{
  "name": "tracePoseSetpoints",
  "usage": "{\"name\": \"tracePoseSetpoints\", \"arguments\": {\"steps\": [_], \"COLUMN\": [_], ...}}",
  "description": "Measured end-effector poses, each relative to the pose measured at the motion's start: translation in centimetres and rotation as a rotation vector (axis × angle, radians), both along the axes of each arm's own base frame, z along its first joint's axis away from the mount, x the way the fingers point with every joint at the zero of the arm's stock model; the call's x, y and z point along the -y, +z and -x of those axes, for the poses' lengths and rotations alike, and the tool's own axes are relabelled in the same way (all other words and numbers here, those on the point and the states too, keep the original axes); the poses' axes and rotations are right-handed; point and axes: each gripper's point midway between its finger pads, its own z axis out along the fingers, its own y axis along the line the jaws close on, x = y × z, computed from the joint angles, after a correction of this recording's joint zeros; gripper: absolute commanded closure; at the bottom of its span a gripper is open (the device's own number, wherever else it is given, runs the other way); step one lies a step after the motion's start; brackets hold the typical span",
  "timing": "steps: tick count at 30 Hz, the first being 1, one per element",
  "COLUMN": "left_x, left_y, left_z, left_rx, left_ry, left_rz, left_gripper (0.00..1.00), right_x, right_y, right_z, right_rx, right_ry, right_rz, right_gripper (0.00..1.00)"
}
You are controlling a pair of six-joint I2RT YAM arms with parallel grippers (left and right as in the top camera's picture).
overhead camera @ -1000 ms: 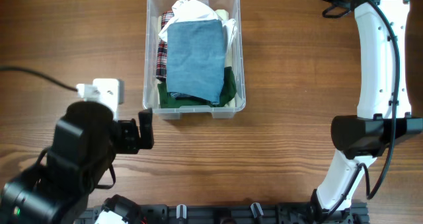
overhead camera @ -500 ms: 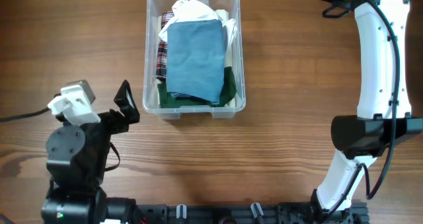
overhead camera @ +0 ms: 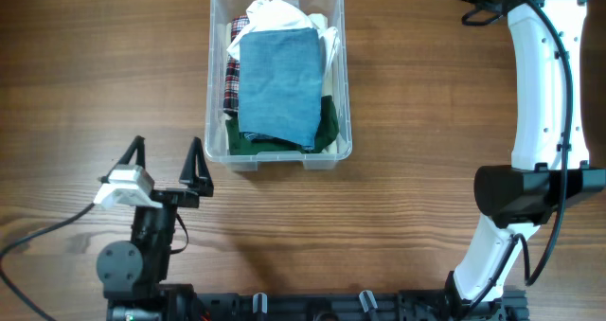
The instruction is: Pack container
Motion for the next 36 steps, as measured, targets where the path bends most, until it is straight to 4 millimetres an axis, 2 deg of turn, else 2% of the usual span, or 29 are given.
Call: {"name": "tracePoseSetpoints", "arguments": {"steps": [4,13,21,36], "left_x": [0.2,0.3,0.3,0.3], "left_y": [-2.4,-5.6,-10.4,-10.4], "left_z": [0.1,0.3,0.3,0.3], "left_rx": [-0.016,-0.037,-0.189,-0.189], "left_ry": [-0.011,-0.019,-0.019,-0.019], "left_rz": [-0.002,-0.002,-0.004,-0.004], "left_gripper": [0.0,0.0,0.0,0.0], "right_x": [0.0,0.0,0.0,0.0], "right_y": [0.0,0.0,0.0,0.0], "right_z": [0.0,0.0,0.0,0.0], "right_rx": [0.0,0.001,0.001,0.0], "right_ry": [0.0,0.0,0.0,0.0], "right_rz": [0.0,0.0,0.0,0.0], "right_gripper": [0.0,0.0,0.0,0.0]}}
